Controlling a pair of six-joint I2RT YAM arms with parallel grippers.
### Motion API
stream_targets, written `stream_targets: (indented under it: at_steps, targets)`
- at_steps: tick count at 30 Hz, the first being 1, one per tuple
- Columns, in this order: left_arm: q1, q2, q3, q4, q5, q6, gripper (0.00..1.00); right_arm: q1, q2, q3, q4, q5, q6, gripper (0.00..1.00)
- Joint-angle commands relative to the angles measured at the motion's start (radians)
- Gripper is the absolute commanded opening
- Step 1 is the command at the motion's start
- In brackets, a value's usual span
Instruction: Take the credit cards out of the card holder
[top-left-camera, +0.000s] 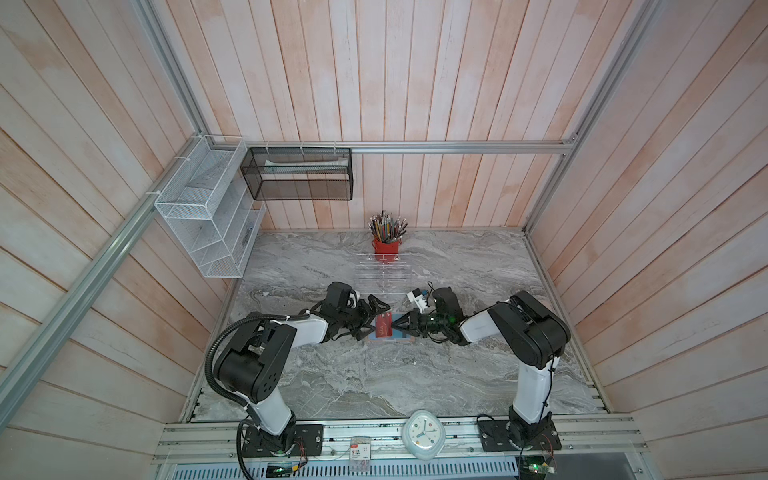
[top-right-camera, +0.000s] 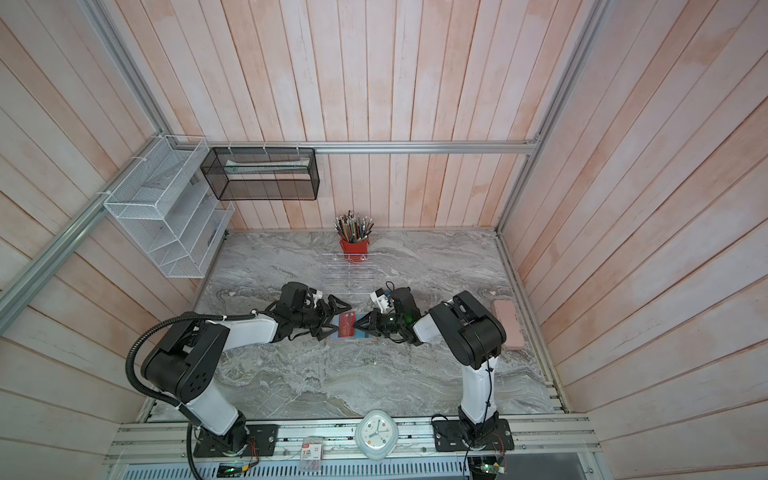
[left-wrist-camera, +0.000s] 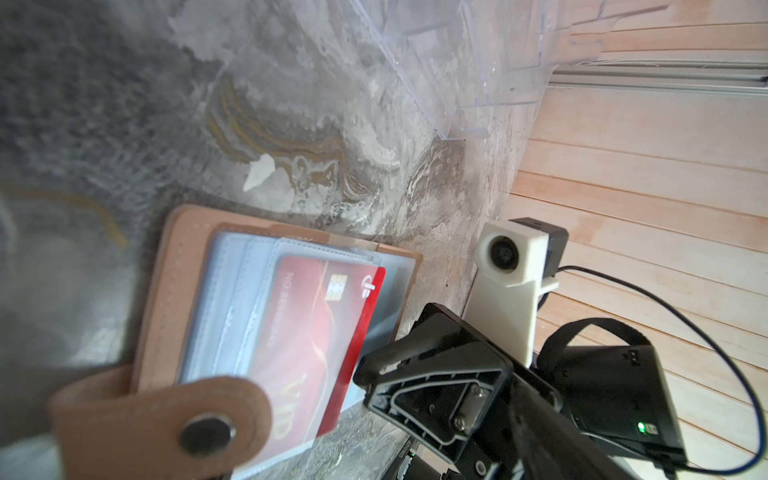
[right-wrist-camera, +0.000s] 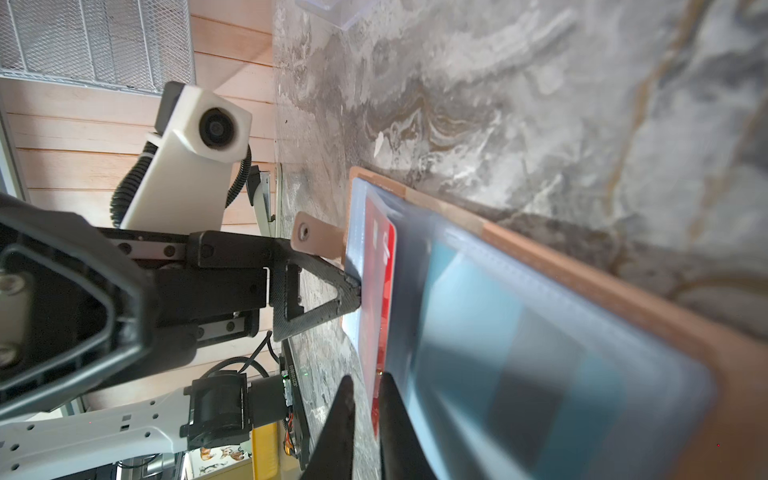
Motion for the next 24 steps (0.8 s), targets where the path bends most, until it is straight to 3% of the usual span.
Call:
stream_targets:
  at_steps: [1, 13, 24]
  targets:
    - [0.020, 0.049, -0.041, -0.120, -0.105, 0.026, 1.00, 0.005, -0.003, -0.011, 0.000, -0.001, -0.014, 0.16]
    - [0.020, 0.054, -0.048, -0.105, -0.101, 0.019, 1.00, 0.025, 0.030, 0.021, -0.007, 0.003, -0.011, 0.15]
    - [0.022, 0.057, -0.057, -0.095, -0.099, 0.014, 1.00, 0.032, 0.037, 0.030, -0.005, 0.003, -0.005, 0.02]
